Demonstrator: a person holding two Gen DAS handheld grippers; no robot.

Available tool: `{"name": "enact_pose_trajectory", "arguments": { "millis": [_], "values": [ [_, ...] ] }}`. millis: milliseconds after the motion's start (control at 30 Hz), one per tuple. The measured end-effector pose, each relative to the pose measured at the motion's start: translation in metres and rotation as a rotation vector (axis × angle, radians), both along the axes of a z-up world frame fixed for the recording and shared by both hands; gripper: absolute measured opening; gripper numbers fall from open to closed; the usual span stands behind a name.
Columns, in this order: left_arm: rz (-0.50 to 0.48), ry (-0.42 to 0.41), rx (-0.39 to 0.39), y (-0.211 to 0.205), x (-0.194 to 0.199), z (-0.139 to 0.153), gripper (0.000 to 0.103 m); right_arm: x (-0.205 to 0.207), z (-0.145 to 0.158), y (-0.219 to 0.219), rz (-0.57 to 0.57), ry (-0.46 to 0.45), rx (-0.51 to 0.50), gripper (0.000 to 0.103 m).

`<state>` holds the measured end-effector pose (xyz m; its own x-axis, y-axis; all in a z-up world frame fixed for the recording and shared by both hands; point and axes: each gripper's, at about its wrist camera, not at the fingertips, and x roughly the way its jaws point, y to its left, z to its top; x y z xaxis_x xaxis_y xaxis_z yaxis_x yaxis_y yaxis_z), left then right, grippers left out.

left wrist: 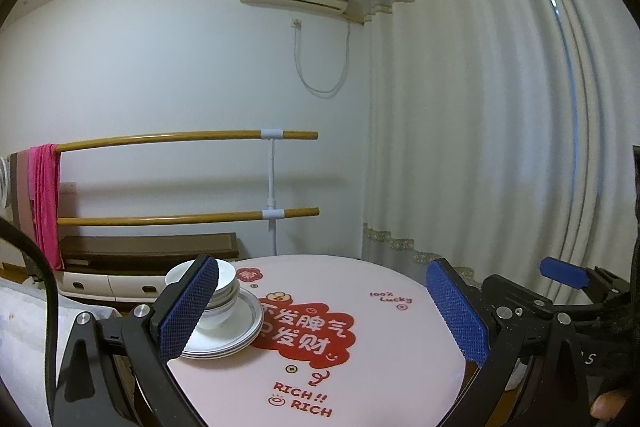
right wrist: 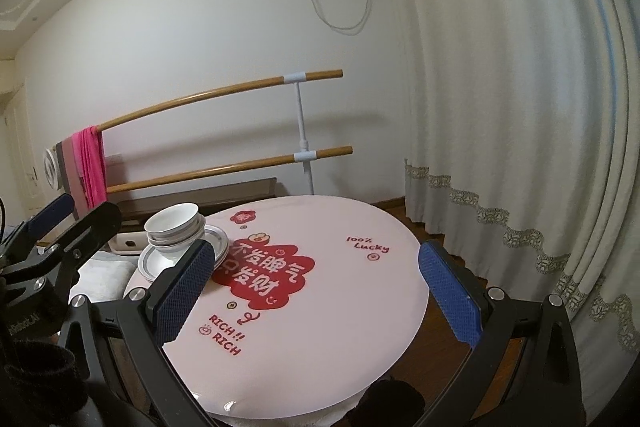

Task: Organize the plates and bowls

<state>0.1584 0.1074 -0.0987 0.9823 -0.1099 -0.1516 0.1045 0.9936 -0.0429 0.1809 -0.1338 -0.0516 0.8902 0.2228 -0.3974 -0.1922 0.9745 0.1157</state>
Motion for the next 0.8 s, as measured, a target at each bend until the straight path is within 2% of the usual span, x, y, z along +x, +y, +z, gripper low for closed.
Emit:
{"name": "enact_pose_trajectory", "arguments": {
  "millis": [800],
  "values": [
    [0.006, -0.026, -0.008, -0.007, 0.012, -0.018, 0.102, -0.001, 0.0, 0.001, 0.001, 0.004, 0.003, 0.103]
  ]
}}
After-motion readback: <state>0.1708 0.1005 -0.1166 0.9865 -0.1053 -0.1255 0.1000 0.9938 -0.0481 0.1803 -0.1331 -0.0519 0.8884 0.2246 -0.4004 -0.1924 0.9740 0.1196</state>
